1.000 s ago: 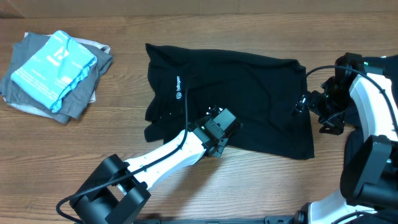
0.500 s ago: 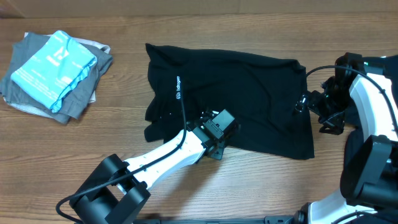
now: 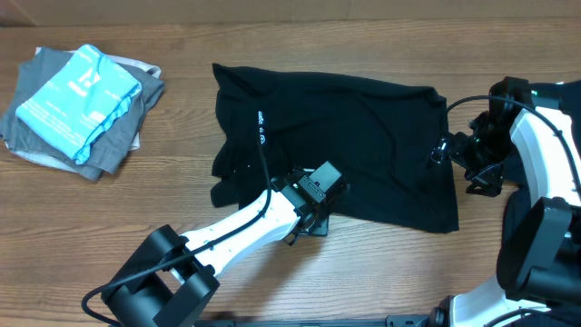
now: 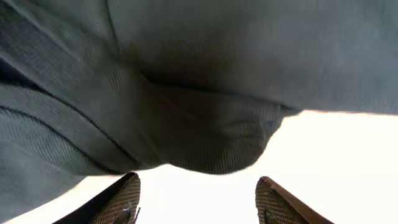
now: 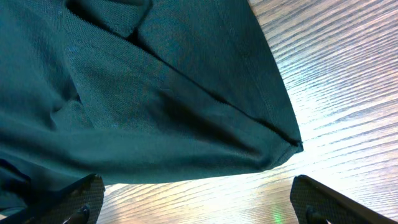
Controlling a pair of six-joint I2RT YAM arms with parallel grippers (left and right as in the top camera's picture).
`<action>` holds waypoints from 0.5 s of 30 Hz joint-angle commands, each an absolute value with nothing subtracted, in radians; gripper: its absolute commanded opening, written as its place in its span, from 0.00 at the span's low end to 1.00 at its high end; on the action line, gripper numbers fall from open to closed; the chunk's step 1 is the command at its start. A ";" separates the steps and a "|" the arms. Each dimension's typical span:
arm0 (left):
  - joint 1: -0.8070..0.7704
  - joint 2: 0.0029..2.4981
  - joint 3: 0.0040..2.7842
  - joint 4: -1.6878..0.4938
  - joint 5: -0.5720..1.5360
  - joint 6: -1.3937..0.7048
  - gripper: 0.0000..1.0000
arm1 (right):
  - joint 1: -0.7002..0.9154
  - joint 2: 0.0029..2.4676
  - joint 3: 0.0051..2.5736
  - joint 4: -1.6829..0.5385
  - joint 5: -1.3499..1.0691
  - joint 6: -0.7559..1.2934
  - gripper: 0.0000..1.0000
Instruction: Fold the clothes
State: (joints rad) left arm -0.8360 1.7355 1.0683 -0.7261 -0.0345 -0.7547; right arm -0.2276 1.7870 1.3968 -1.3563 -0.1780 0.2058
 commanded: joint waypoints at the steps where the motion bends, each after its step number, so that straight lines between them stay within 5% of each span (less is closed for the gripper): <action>1: -0.831 1.730 1.061 -0.703 -0.101 -0.790 0.63 | -0.229 1.770 1.391 -1.353 -0.186 0.205 1.00; 15: -0.830 1.750 1.048 -0.654 -0.115 -0.811 0.56 | -0.228 1.770 1.391 -1.351 -0.186 0.206 1.00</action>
State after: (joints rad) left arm -0.8360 1.7359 1.0672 -0.6571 -0.0906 -0.7815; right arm -0.2276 1.7870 1.3968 -1.3537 -0.1787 0.2058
